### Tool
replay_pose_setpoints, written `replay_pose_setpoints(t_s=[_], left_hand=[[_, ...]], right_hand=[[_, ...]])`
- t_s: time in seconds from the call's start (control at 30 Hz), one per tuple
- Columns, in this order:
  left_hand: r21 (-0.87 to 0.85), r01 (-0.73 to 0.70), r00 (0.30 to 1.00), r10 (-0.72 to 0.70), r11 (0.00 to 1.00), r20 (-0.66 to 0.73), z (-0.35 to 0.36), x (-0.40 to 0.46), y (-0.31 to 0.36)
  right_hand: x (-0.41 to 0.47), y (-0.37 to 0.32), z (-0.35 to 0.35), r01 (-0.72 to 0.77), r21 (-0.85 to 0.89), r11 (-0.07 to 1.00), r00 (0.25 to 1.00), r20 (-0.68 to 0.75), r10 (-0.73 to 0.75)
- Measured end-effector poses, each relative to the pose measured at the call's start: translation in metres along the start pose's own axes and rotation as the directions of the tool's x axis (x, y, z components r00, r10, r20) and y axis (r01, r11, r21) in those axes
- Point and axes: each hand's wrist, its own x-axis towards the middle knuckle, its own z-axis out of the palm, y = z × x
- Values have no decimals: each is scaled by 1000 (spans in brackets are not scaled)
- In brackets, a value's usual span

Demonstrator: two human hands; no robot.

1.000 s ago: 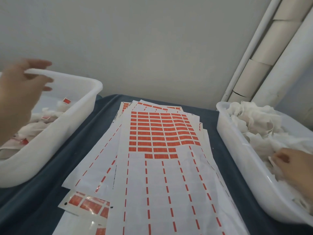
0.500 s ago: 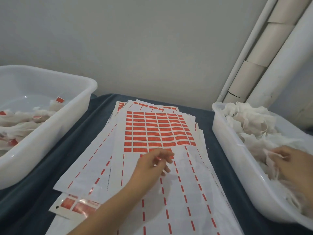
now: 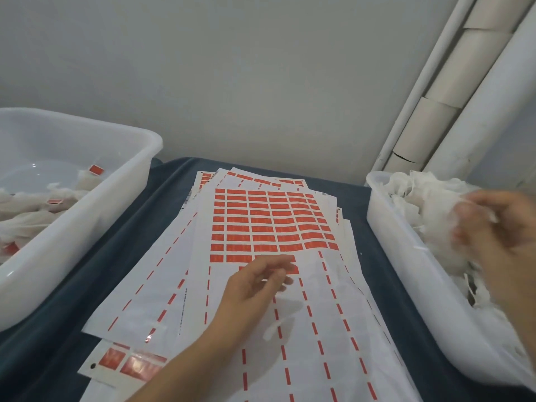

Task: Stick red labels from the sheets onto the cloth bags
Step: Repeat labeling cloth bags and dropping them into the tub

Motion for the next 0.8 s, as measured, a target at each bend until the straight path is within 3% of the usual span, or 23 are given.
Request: replay_pose_setpoints(t_s=[0.1, 0.2, 0.33, 0.43, 0.57, 0.67, 0.8], left_hand=[[7, 6, 1000, -6, 1000, 22, -2, -3, 7], [-52, 18, 1000, -18, 998, 5, -4, -5, 10], [-159, 3, 1000, -4, 987, -7, -9, 0, 5], [-225, 1, 1000, -6, 974, -21, -11, 1, 4], [-265, 132, 988, -150, 955, -47, -11, 6, -2], [-342, 299, 950, -244, 891, 195, -19, 5, 2], [-422, 502, 841, -313, 755, 440, -17, 5, -1]], right_hand=[[-22, -19, 52, -63, 66, 996, 974, 223, 47], [-49, -24, 102, -301, 192, 934, 903, 373, 214], [-69, -14, 135, -457, 281, 844, 872, 327, 364], [-80, -9, 140, -458, 315, 831, 875, 322, 361], [-83, -9, 134, -436, 392, 810, 886, 344, 311], [-80, -9, 130, -493, 460, 739, 856, 408, 317], [-80, -15, 130, -475, 413, 777, 759, 639, 125]])
